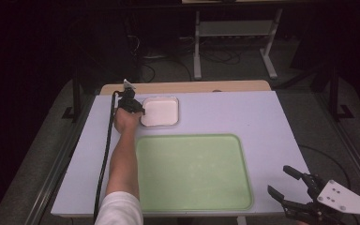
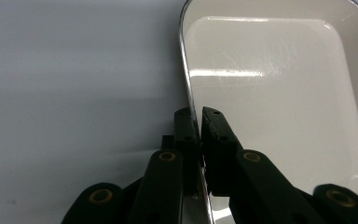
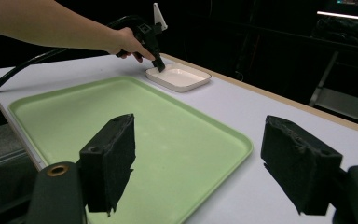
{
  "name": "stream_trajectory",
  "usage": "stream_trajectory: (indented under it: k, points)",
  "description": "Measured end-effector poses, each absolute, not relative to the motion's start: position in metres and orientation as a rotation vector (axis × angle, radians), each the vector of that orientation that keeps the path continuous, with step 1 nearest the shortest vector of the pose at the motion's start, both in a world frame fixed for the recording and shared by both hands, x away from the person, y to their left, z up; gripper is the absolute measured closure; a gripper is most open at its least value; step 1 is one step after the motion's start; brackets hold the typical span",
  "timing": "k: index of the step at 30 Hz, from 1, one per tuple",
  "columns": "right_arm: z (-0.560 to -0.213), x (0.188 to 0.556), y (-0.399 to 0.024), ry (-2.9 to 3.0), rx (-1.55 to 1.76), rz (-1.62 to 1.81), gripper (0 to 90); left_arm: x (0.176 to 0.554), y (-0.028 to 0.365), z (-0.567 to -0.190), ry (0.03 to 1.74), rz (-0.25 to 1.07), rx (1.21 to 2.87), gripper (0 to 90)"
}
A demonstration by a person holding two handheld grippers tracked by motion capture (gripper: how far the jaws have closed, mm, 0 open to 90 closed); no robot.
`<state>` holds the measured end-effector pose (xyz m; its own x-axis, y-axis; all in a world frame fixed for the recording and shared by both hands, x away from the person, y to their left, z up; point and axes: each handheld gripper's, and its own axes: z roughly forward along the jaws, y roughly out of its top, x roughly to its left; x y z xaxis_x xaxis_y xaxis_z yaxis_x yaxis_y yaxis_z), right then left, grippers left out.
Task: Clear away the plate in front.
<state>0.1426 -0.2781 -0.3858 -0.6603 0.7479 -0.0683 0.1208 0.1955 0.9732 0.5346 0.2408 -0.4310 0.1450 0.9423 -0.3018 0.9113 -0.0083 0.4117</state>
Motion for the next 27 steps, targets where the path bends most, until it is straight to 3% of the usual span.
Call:
stream_trajectory:
  k: [11,27]
  points:
    - [-0.387,0.141,-0.283,1.920,0.820,1.510,24.9,0.533,0.247,-0.436,1.803,-0.026,1.785,88.2]
    - [-0.389,0.141,-0.281,1.927,0.824,1.505,25.0,0.525,0.258,-0.425,1.786,-0.055,1.680,88.5]
